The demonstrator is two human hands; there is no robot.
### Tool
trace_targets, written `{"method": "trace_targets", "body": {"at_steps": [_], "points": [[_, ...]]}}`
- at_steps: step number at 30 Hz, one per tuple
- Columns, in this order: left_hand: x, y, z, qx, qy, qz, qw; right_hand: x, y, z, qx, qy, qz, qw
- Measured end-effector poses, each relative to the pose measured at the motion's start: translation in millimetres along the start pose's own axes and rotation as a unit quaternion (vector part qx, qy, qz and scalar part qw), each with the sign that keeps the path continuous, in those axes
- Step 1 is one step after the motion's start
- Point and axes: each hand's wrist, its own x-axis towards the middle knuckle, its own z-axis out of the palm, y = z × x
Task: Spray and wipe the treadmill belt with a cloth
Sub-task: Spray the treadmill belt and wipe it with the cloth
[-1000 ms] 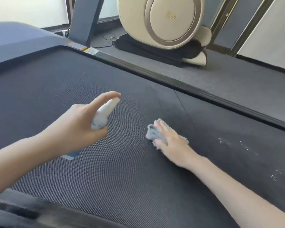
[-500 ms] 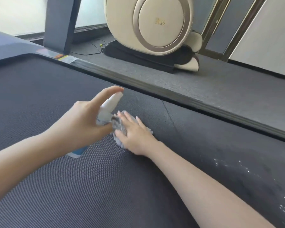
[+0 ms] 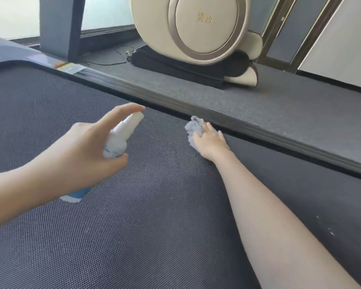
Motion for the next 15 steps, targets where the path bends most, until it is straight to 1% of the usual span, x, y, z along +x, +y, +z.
{"method": "trace_targets", "body": {"at_steps": [2,7,9,12,13,14,15], "points": [[-2,5,3,0.0,-0.011,0.004,1.0,-12,42,2,-0.021,0.017,0.022,0.999],[-11,21,6,-0.009,-0.043,0.024,0.999,-76,133,-9,0.061,0.059,0.151,0.985],[-14,26,5,-0.009,-0.047,0.03,0.998,-100,152,-11,0.058,0.047,0.194,0.978],[-21,30,0,-0.021,-0.05,0.017,0.998,-95,163,-8,0.08,0.06,0.254,0.962],[-23,31,-2,-0.023,-0.051,0.015,0.998,-87,162,-6,0.107,0.057,0.255,0.959],[-25,32,-4,-0.023,-0.054,0.014,0.998,-78,160,-3,0.147,0.053,0.234,0.96],[-26,34,-6,-0.023,-0.054,0.013,0.998,-78,142,-5,0.172,0.054,0.202,0.963]]}}
